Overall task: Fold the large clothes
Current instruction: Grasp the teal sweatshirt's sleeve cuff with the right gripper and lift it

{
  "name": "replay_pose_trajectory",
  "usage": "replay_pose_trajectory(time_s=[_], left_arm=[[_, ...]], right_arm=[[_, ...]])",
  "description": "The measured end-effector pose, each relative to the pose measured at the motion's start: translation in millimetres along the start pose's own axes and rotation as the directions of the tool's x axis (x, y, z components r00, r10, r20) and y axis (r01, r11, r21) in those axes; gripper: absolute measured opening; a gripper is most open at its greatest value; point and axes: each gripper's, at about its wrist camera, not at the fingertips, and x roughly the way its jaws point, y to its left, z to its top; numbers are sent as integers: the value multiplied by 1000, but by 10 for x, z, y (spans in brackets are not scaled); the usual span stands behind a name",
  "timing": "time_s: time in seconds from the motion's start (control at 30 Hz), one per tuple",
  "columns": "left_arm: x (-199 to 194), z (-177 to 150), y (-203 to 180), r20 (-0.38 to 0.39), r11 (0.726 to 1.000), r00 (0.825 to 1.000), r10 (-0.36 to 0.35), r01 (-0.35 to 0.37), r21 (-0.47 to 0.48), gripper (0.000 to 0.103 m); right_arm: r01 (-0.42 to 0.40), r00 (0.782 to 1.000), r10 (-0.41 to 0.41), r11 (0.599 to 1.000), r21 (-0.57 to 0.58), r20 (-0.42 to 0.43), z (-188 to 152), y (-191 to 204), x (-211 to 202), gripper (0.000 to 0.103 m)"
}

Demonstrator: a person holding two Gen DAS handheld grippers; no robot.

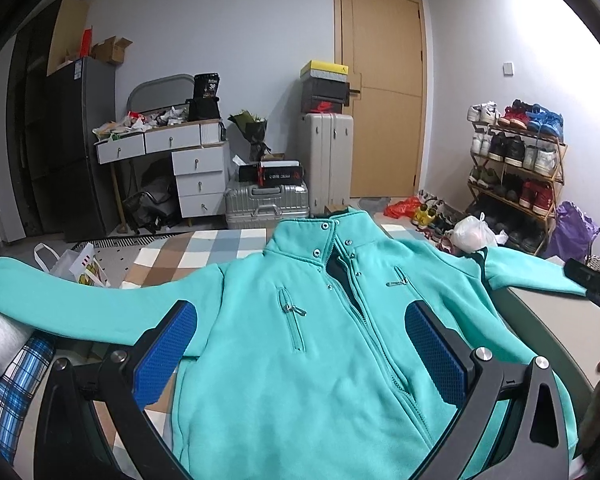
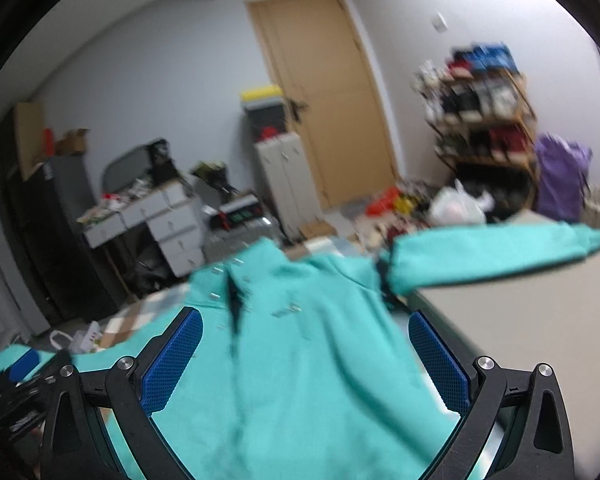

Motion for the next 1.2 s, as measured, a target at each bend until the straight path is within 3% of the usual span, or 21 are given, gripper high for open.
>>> replay_pose_trajectory(time_s=[0.17, 0.3, 0.37, 0.53, 0.67, 0.77, 0.93, 1.0, 1.1, 1.17, 1.2], left_arm=[[29, 5, -12, -30, 1000, 1000, -8, 8, 0, 102], [66, -7, -38, -55, 1000, 998, -12, 12, 7, 102], [90, -13, -48, -67, 1000, 998, -11, 12, 13, 102], [155, -52, -94, -99, 999, 995, 1, 3, 48, 102], [218, -76, -116, -115, 997, 993, 24, -16, 75, 102], [261, -87, -117, -129, 996, 991, 32, -22, 81, 102], [322, -114, -161, -154, 995, 987, 46, -31, 97, 102], [324, -129, -176, -156, 994, 986, 51, -34, 106, 102], [329, -154, -211, -156, 991, 986, 61, -41, 129, 102], [336, -159, -230, -154, 988, 985, 73, -51, 146, 102], [346, -154, -238, -154, 987, 985, 78, -55, 150, 102]], right_arm=[[125, 986, -109, 983, 134, -127, 248, -981, 141, 103], [265, 953, -212, 931, 250, -218, 395, -1927, 152, 99], [284, 944, -210, 909, 305, -254, 499, -2325, 160, 97], [348, 930, -257, 844, 408, -262, 744, -3051, 115, 92], [348, 931, -228, 791, 502, -286, 806, -3484, 298, 92], [363, 926, -226, 753, 549, -303, 806, -3707, 412, 86], [425, 895, -266, 750, 506, -357, 846, -3807, 648, 76], [488, 865, -346, 753, 443, -365, 894, -3755, 728, 71], [564, 816, -437, 747, 352, -379, 951, -3703, 878, 55], [610, 780, -492, 735, 296, -385, 981, -3696, 961, 21], [603, 787, -491, 740, 298, -375, 988, -3721, 968, 16]])
